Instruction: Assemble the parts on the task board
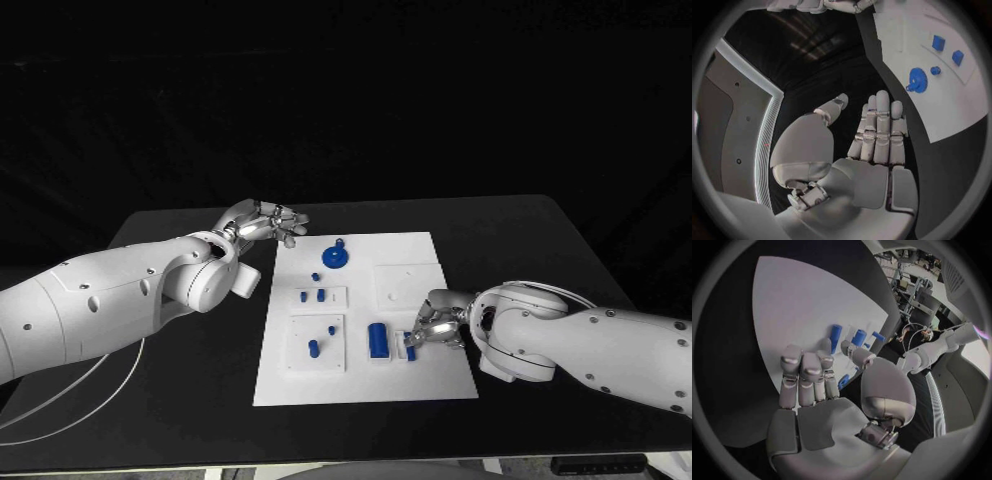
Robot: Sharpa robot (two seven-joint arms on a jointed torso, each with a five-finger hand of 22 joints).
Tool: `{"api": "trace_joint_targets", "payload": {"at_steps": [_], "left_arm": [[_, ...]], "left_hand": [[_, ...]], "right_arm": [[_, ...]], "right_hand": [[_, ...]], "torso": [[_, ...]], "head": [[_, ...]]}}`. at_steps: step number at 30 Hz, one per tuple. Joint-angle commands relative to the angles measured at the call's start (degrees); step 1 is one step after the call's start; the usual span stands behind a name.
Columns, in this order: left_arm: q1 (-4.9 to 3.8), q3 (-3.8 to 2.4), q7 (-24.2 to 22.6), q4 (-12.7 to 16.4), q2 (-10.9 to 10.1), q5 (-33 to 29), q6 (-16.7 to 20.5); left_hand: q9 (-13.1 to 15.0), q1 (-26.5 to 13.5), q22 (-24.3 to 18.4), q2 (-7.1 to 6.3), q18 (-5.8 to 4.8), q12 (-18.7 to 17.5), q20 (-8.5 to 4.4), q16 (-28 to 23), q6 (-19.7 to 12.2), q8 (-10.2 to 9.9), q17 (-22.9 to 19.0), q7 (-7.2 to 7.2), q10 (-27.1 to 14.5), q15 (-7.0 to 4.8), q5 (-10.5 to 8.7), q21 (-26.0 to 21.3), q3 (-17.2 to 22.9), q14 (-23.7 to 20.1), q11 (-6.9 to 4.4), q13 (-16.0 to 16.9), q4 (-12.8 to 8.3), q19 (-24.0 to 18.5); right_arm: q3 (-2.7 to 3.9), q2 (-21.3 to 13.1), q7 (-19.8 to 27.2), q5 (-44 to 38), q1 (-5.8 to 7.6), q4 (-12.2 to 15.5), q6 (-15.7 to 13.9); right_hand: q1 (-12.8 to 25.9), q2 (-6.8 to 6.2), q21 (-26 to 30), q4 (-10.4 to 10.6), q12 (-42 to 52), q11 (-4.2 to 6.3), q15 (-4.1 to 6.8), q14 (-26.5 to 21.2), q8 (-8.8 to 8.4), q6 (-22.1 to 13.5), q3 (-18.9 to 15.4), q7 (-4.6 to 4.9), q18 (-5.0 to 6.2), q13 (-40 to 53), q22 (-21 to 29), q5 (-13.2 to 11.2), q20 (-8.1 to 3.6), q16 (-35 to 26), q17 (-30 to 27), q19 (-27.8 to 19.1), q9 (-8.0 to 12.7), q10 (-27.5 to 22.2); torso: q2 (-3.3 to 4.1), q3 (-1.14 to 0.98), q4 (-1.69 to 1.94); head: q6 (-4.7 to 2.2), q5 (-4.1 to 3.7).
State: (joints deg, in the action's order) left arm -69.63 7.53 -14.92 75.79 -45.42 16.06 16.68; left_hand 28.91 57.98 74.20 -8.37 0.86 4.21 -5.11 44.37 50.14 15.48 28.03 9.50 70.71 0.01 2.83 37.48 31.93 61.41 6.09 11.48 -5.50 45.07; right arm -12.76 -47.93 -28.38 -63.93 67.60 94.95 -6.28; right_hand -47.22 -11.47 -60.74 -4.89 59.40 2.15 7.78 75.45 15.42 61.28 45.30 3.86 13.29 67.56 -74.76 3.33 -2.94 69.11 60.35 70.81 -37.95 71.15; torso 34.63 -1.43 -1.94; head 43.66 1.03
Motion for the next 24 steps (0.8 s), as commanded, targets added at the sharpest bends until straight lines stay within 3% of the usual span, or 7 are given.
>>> {"api": "trace_joint_targets", "payload": {"at_steps": [1, 7, 14, 18, 24], "left_arm": [[-0.05, -0.05, -0.29, 0.27, -0.05, 0.33, -0.69], [-0.05, -0.05, -0.29, 0.26, -0.10, 0.33, -0.72], [-0.05, -0.05, -0.27, 0.24, -0.09, 0.32, -0.75], [-0.05, -0.05, -0.25, 0.15, 0.02, 0.32, -0.81], [-0.05, -0.05, -0.15, 0.18, 0.01, 0.32, -0.89]], "left_hand": [[-0.07, 0.23, 0.07, 0.34, 0.81, -0.04, -0.30, -0.26, -0.32, 0.22, 0.07, -0.04, -0.34, 0.19, 0.21, -0.27, 0.08, 0.38, -0.12, 0.08, -0.13, 0.32], [-0.07, 0.22, 0.08, 0.35, 0.81, -0.04, -0.30, -0.27, -0.32, 0.23, 0.09, -0.04, -0.34, 0.19, 0.21, -0.28, 0.08, 0.38, -0.12, 0.08, -0.13, 0.32], [-0.07, 0.22, 0.10, 0.36, 0.80, -0.03, -0.30, -0.28, -0.31, 0.24, 0.11, -0.04, -0.33, 0.19, 0.21, -0.30, 0.07, 0.38, -0.12, 0.08, -0.12, 0.33], [-0.07, 0.21, 0.11, 0.37, 0.80, -0.03, -0.30, -0.29, -0.30, 0.25, 0.12, -0.04, -0.32, 0.19, 0.21, -0.31, 0.07, 0.38, -0.12, 0.09, -0.11, 0.33], [-0.07, 0.19, 0.12, 0.43, 0.80, -0.02, -0.30, -0.30, -0.29, 0.26, 0.14, -0.05, -0.31, 0.19, 0.21, -0.32, 0.07, 0.39, -0.12, 0.09, -0.08, 0.34]], "right_arm": [[0.03, 0.17, -0.92, -1.60, -0.05, 0.08, 4.11], [0.03, 0.27, -3.87, -7.47, -0.05, -0.10, 8.06], [0.02, 0.90, -4.91, -9.02, -0.05, -0.38, 8.22], [0.02, 1.39, -5.19, -9.21, -0.05, -0.72, 8.06], [0.02, 1.84, -5.63, -10.45, -0.06, -1.07, 8.73]], "right_hand": [[-0.02, -0.53, -0.03, 0.40, -0.01, 0.04, 0.24, -0.02, 0.06, -0.03, -0.32, 0.31, 1.71, -0.09, 0.10, -0.19, -0.25, -0.12, 0.00, 0.21, 0.02, 0.01], [1.39, -2.28, 0.03, 2.41, -0.02, 0.09, 0.23, -0.01, 0.11, 0.08, -1.13, 0.27, 1.71, -0.12, 0.17, -0.53, -0.25, -0.12, 0.01, 0.26, -0.21, 0.00], [3.38, -3.11, -0.17, 4.90, 0.07, 0.33, 0.39, 0.06, 0.31, 0.62, -2.82, 0.01, 1.71, -0.17, 0.09, -0.52, -0.31, 0.11, 0.15, 0.43, -0.44, 0.42], [4.81, -2.41, -0.27, 6.45, 0.08, 0.48, 0.50, 0.04, 0.33, 0.92, -4.02, -0.13, 1.71, -0.21, 0.04, -0.49, -0.38, 0.24, 0.23, 0.45, -0.44, 0.68], [4.56, -0.90, -0.40, 6.51, 0.14, 0.62, 0.62, 0.02, 0.40, 1.22, -4.44, -0.28, 1.71, -0.18, -0.05, -0.51, -0.55, 0.36, 0.30, 0.44, -0.47, 0.89]], "torso": [[-0.01, 0.06, -0.01], [-0.01, 0.02, 0.00], [0.00, -0.04, -0.03], [0.02, -0.03, -0.04], [0.00, -0.02, -0.03]], "head": [[0.02, 0.04], [0.06, 0.00], [0.06, -0.02], [0.04, -0.05], [0.08, -0.10]]}}
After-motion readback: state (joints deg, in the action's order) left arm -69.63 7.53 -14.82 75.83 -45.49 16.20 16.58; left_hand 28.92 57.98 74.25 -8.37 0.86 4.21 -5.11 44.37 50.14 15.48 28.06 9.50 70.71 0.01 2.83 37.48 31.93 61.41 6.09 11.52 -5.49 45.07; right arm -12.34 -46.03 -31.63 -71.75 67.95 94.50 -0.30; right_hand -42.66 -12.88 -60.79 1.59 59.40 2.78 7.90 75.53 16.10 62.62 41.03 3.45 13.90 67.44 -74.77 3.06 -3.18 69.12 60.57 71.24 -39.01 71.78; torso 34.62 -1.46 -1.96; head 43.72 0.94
